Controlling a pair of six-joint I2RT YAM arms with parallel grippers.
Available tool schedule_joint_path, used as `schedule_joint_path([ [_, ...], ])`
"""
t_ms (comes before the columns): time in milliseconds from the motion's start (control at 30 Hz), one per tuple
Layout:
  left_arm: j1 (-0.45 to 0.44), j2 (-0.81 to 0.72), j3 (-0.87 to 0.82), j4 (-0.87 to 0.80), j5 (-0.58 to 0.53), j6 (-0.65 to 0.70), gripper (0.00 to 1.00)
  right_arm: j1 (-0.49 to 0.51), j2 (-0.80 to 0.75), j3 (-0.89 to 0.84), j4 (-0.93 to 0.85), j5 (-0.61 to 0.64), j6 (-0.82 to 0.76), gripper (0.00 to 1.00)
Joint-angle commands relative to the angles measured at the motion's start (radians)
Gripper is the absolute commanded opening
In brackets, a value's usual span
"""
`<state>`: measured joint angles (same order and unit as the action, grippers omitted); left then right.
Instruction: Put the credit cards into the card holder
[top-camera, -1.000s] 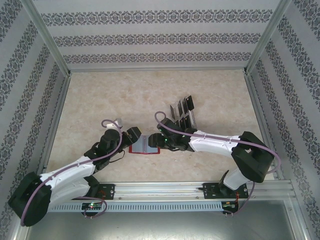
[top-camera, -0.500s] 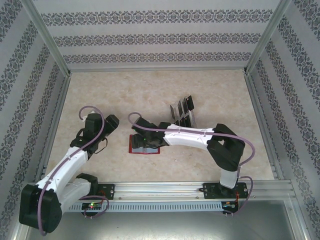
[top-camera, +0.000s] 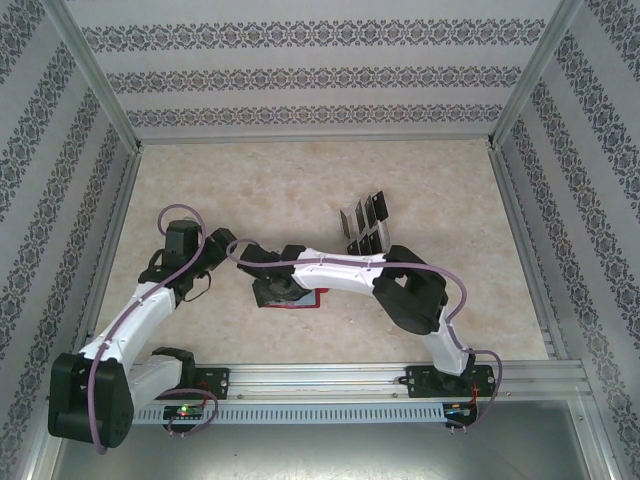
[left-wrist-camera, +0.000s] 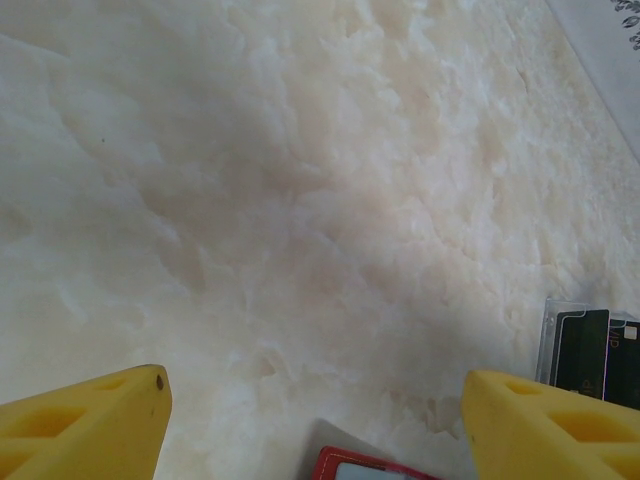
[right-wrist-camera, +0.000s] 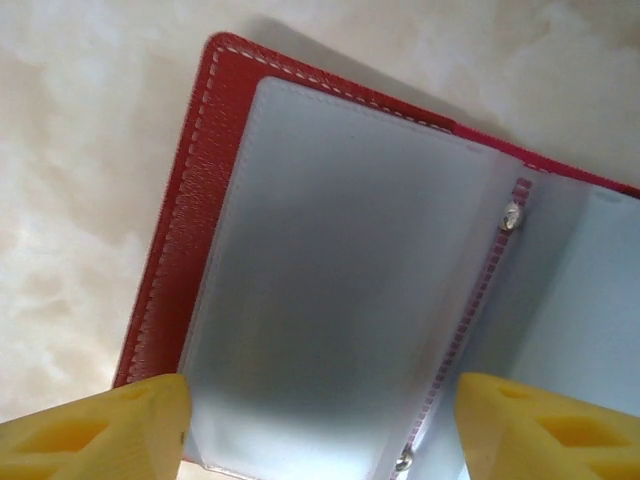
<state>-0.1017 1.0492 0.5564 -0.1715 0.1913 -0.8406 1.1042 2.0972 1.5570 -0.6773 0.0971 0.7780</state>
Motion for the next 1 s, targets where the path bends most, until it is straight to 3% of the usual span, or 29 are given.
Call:
schedule_joint_path([
  [0, 0.016, 0.006, 0.019, 0.031, 0.039, 0.015, 0.77, 0.014, 0.02, 0.034, -0.048, 0.026, -0.008, 0.66],
  [300, 0.017, 0.032, 0.0, 0.068, 0.097, -0.003, 0.78, 0.009, -0.005, 0.014, -0.04, 0.022, 0.01, 0.5],
  [467, 0.017, 0.036, -0.003, 0.053, 0.134, 0.007, 0.78, -0.002, -0.096, -0.049, 0.011, 0.01, 0.034, 0.68],
  [667, 0.009, 0.078, 0.027, -0.007, 0.225, 0.05, 0.78, -0.069, -0.246, -0.153, 0.082, -0.028, 0.043, 0.68],
  [767, -0.026, 0.1, 0.066, -0.094, 0.237, 0.107, 0.78, -0.106, -0.294, -0.235, 0.128, -0.062, 0.041, 0.61],
  [967, -0.17, 0.144, 0.126, -0.238, 0.16, 0.214, 0.79, -0.157, -0.342, -0.401, 0.225, -0.108, 0.04, 0.35],
])
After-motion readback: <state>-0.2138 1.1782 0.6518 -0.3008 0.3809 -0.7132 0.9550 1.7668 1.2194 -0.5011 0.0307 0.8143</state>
